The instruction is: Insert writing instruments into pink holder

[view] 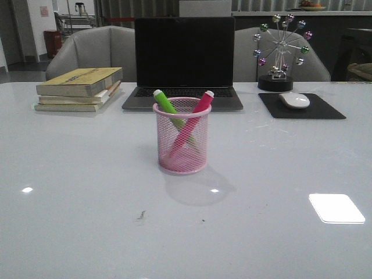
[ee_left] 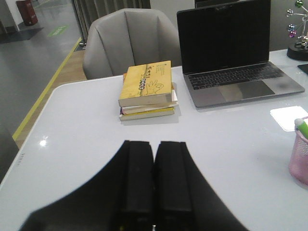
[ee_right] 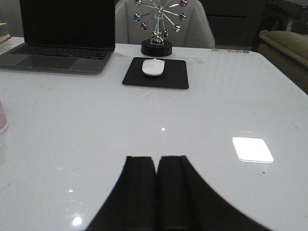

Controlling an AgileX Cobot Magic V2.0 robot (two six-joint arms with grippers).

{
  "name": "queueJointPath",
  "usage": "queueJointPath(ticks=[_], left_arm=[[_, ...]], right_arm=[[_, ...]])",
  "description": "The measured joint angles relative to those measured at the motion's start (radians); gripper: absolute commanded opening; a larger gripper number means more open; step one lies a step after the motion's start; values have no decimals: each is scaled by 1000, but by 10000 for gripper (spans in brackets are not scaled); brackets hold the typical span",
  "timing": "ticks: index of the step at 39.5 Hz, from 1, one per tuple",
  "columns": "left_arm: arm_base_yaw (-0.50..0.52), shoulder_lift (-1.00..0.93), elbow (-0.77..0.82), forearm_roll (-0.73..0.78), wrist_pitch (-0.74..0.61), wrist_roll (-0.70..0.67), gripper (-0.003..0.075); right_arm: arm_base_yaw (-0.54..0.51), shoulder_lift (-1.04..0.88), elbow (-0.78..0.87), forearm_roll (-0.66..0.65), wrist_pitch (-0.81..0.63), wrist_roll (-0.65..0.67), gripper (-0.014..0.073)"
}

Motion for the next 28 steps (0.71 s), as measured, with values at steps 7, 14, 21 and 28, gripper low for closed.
queueJointPath(ticks=[7, 14, 21, 28], left_arm=[[91, 0, 0, -41, -26, 0, 94], [164, -1, 12, -86, -41, 0, 94], [176, -51, 129, -149, -101, 0, 94], [176, -199, 348, -200, -233, 0, 94]], right_arm=[[0, 0, 0, 0, 0, 0, 51], [0, 0, 0, 0, 0, 0, 51], [0, 0, 0, 0, 0, 0, 51], [0, 0, 0, 0, 0, 0, 51]])
